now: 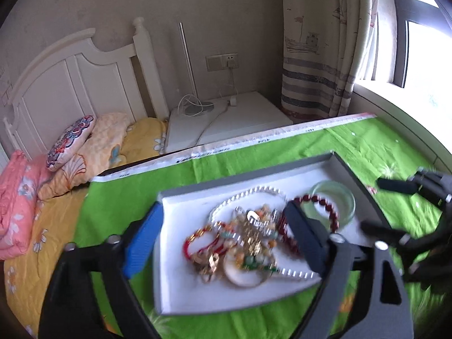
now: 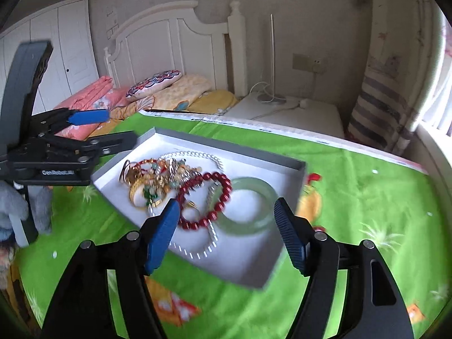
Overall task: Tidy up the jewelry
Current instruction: 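Move the right tool over the pearl drop earrings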
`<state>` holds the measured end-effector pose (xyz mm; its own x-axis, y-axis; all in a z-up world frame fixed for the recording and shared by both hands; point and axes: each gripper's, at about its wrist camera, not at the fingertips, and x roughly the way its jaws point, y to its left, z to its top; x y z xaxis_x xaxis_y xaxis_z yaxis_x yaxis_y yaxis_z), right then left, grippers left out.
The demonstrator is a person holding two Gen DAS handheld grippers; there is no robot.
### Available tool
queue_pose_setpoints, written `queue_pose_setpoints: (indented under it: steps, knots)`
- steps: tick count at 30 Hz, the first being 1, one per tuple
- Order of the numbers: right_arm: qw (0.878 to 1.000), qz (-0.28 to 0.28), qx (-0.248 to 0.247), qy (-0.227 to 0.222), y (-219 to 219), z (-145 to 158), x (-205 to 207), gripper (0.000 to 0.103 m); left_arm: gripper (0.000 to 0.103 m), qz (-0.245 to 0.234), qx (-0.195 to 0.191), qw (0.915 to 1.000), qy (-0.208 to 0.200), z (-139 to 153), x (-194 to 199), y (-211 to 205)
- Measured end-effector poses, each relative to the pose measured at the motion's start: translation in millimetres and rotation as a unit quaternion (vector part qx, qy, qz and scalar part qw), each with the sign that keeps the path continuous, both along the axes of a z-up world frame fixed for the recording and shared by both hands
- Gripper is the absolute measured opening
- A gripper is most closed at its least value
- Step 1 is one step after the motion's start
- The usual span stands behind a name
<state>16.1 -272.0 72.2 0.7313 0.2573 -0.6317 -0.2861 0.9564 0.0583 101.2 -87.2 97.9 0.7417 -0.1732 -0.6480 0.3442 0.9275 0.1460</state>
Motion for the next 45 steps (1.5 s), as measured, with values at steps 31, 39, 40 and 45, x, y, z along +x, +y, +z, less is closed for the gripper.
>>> queue_pose_setpoints:
  steps: [31, 39, 40, 45]
  knots:
    - [0.996, 0.065, -0.047, 0.047, 59, -38, -115, 0.065, 0.100, 0.089, -0.101, 0.9869, 0.089, -72, -137, 106]
    - [0.993, 0.063, -0.054, 0.079, 71, -51, -98, 0.061, 0.100, 0.089, -0.097, 0.9865, 0.097, -75, -136, 98]
    - [0.993, 0.064, -0.057, 0.080, 73, -51, -97, 0.061, 0.100, 0.089, -0.097, 0.9862, 0.100, -75, -135, 99]
    - [0.992, 0.072, -0.066, 0.085, 80, -54, -93, 0.058, 0.100, 0.092, -0.101, 0.9853, 0.103, -76, -135, 100]
